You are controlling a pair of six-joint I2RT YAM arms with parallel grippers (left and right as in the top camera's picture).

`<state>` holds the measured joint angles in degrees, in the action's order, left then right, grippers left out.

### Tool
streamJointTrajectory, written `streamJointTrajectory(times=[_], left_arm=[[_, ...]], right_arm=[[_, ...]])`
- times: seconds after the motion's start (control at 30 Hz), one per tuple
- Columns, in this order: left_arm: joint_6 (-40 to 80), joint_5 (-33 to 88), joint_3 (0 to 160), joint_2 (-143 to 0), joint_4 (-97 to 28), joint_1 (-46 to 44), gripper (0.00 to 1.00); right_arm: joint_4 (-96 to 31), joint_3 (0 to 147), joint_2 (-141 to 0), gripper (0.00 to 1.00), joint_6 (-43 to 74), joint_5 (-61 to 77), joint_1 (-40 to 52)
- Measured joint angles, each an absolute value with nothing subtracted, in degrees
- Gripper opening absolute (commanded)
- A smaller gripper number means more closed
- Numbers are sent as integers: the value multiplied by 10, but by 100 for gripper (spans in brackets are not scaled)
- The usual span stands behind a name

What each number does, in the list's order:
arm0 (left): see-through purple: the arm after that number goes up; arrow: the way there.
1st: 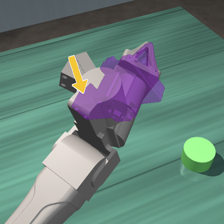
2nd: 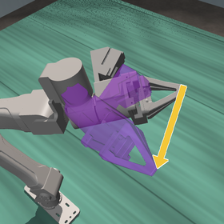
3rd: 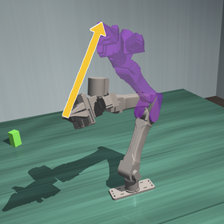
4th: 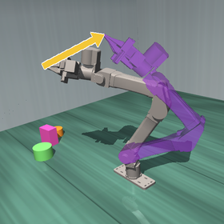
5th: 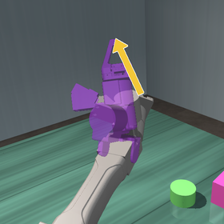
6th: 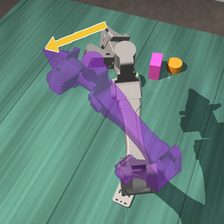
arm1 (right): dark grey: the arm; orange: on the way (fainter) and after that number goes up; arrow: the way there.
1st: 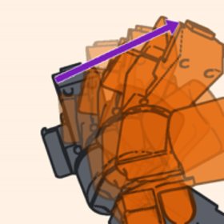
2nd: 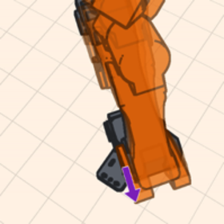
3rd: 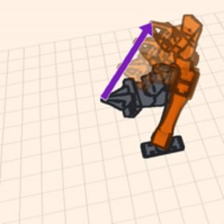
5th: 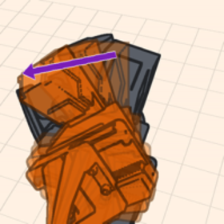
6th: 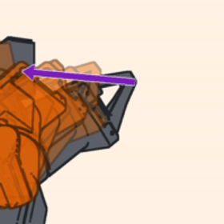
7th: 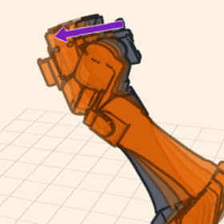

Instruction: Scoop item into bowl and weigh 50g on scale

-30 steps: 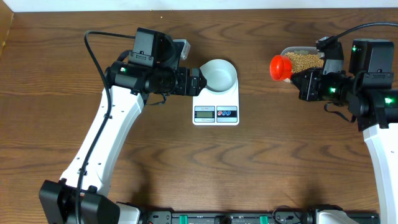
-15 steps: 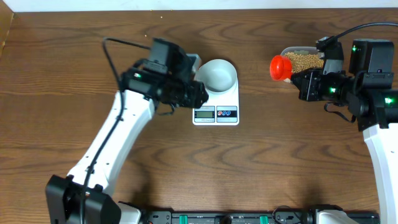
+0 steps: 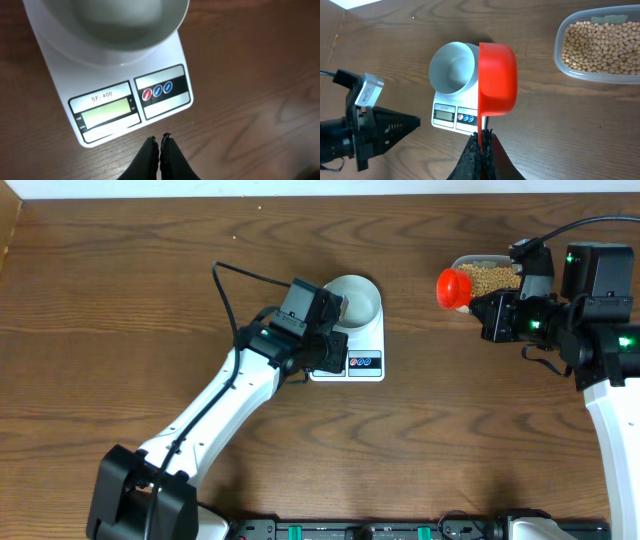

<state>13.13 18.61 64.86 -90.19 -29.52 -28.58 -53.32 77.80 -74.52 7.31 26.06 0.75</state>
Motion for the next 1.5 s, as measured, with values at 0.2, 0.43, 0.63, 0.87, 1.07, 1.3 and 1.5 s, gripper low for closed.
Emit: streamJointTrajectory(times=[0.2, 0.43, 0.63, 0.87, 1.07, 1.3, 1.5], left_arm=[[137, 180, 636, -924, -248, -287, 7], [138, 178, 636, -984, -237, -296, 7], [138, 178, 635, -1020, -228, -305, 8], [138, 176, 635, -1021, -203, -305, 7], [138, 150, 635, -1021, -185, -312, 8], [138, 131, 635, -1021, -171, -335, 7], [138, 112, 635, -1029, -171, -347, 7]], right_arm=[[-529, 778, -745, 1, 73, 247, 8], [-514, 778, -745, 1, 73, 227, 8], [-509, 778, -745, 1, 73, 218, 8], [-507, 778, -745, 1, 74, 205, 8], [-508, 778, -745, 1, 74, 205, 8], [-508, 778, -745, 1, 74, 202, 8], [-512, 778, -745, 1, 73, 200, 8]])
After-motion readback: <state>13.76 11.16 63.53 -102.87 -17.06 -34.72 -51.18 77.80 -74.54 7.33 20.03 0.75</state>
